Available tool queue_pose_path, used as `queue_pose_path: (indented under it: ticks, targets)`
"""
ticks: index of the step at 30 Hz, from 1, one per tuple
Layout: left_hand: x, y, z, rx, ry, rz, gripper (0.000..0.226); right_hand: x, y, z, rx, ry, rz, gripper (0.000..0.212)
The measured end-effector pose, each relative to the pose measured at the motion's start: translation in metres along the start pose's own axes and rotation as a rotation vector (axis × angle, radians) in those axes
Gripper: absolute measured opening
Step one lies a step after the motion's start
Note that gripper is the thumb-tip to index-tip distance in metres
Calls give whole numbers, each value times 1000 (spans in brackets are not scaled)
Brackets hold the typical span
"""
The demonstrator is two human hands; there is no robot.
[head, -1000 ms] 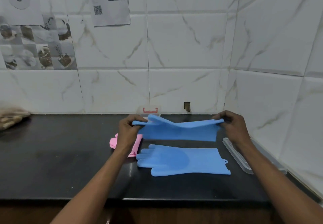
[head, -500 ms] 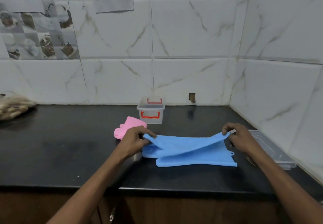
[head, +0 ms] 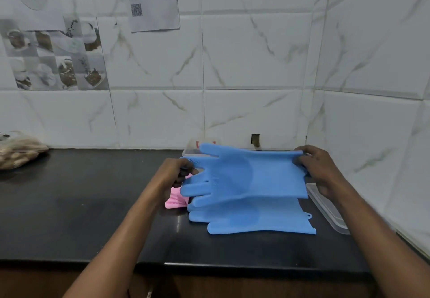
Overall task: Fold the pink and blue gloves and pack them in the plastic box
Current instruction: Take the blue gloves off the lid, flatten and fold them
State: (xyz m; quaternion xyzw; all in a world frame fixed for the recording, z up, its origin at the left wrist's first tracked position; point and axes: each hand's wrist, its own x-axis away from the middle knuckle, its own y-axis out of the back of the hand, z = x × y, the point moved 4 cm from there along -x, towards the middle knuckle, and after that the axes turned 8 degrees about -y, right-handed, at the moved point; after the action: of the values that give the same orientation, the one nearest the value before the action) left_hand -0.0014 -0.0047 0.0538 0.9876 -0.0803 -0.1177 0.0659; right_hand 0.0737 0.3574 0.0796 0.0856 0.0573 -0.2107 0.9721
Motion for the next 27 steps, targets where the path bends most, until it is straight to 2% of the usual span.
queue_pose_path:
  ticks: [3,6,10,11,14,18,20,22,25,27]
  targets:
    - [-5,-3,1,-34,125,4,23,-3,-1,-9,-4,-132,26,19]
    - [-9,0,2,-107,227,112,25,-5,4,-17,-6,-198,-7,11]
    - [-20,1,-10,-247,272,150,27,-3,8,-13,95,-135,-16,22]
    - [-20,-1,-14,-197,279,166,27,-3,9,-11,114,-119,-28,23]
    - [-16,-15,-20,215,297,263,27,-1,9,-5,18,-129,-28,17]
    - [-11,-32,-13,741,189,293,21,7,-3,-1,-430,-136,50,17]
    - [-8,-35,-5,948,152,311,34,8,-4,-5,-583,-117,39,18]
    - [-4,-37,2,979,143,309,41,9,-3,-14,-695,-161,21,21]
    - [-3,-44,8,873,149,177,49,7,-3,-38,-758,-350,-1,21]
    - [-4,-50,6,785,104,102,37,12,-7,-51,-754,-484,55,19]
